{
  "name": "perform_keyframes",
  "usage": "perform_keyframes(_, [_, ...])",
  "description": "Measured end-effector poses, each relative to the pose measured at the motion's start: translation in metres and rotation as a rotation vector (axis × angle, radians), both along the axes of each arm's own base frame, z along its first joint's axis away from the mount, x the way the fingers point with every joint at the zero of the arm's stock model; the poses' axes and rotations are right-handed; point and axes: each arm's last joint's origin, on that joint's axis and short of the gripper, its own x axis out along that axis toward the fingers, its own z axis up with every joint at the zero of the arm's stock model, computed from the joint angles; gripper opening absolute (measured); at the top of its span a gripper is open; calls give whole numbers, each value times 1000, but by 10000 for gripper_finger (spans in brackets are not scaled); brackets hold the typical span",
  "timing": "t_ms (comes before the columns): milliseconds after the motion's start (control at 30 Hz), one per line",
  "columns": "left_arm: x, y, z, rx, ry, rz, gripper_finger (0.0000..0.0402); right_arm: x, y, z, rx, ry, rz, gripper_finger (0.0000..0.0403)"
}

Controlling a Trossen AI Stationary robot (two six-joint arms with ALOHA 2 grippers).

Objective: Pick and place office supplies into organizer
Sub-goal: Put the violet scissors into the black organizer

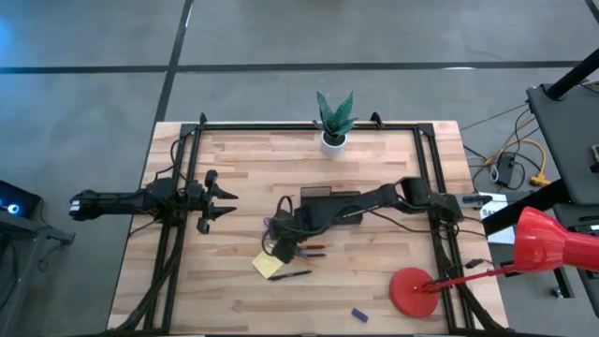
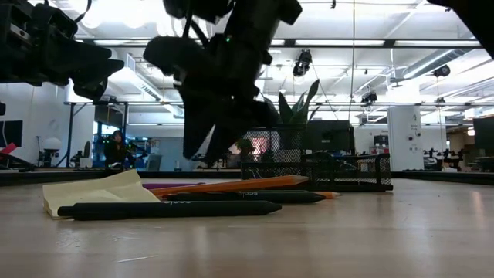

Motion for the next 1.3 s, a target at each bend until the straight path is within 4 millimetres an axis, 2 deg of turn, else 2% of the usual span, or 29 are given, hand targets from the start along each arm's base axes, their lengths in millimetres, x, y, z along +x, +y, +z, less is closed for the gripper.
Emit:
perform_keyframes(333, [0, 0, 0, 0, 0, 0, 141, 3, 0, -8, -49, -25, -26, 180])
perform_keyframes(567, [0, 0, 0, 0, -1, 0, 141, 11, 0, -24, -90, -56, 1, 180])
perform_keyframes(733, [0, 0, 0, 0, 0, 0, 141, 17, -2, -13, -201, -108, -6, 179])
perform_keyframes(933, [0, 0, 0, 0, 0, 0, 141, 26, 4, 5, -348, -179, 260, 171])
perform_keyframes(1067, [0, 0, 0, 0, 0, 0, 141, 28, 5, -9, -393, -147, 342, 163])
perform_keyframes(1200, [0, 0, 0, 0, 0, 0, 141, 34, 1, -28, -389, -120, 321, 155])
perform_keyframes(1300, [0, 0, 0, 0, 0, 0, 141, 37, -1, -31, -403, -128, 260, 148])
